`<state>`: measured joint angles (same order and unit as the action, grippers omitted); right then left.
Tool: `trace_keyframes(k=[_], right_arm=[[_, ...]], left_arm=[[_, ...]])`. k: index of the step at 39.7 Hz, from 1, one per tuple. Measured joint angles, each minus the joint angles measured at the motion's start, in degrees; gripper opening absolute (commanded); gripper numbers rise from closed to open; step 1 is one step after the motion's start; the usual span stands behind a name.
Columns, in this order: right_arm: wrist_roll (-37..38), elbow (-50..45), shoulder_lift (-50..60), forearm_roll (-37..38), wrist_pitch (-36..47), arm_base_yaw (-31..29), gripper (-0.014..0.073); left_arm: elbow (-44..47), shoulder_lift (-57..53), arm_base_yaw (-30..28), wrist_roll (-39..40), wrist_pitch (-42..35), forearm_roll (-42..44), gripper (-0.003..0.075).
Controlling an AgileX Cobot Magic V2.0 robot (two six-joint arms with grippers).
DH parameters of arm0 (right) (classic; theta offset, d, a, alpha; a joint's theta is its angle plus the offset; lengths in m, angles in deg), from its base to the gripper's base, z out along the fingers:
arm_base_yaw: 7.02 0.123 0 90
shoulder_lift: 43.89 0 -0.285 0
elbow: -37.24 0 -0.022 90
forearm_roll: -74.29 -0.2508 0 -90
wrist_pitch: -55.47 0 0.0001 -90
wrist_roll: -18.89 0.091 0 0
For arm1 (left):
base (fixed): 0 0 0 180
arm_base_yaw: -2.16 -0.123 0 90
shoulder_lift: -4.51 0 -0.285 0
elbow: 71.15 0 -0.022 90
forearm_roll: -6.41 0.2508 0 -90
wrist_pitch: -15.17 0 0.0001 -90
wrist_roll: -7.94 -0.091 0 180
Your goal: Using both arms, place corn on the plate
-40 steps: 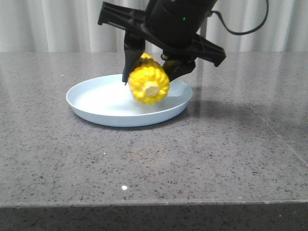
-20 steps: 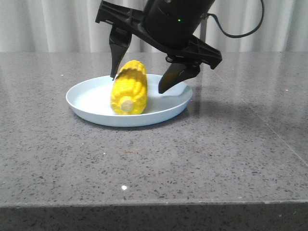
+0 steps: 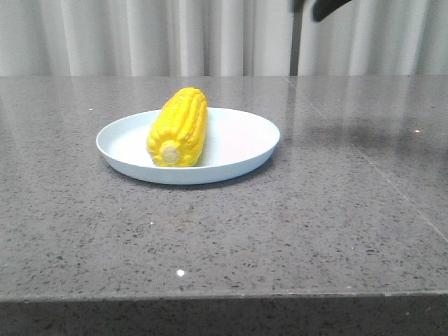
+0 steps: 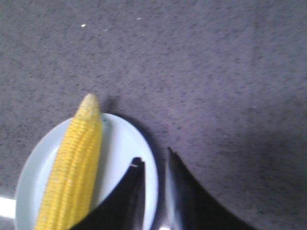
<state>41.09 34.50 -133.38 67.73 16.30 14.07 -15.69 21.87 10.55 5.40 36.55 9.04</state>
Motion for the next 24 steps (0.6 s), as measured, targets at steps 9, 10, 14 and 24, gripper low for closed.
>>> trace_keyframes(k=[9,10,14,24], right_arm=[[-6.7,-0.5,4.5,3.0,-5.9,-8.3,-0.0115],[-7.1,-0.9,5.3,4.3,-5.9,-8.8,-0.0115],[-7.5,-4.9,9.0,9.5,-4.8,-10.2,-0.0115],[-7.9,-23.9,25.6,15.2,6.4,-10.2,-0.0115]], left_arm=[[0.0,0.0,0.0,0.0,0.0,0.0,-0.0020],[0.0,0.0,0.0,0.0,0.0,0.0,-0.0020],[0.0,0.0,0.0,0.0,0.0,0.0,-0.0020],[0.0,0.0,0.0,0.0,0.0,0.0,-0.0020]])
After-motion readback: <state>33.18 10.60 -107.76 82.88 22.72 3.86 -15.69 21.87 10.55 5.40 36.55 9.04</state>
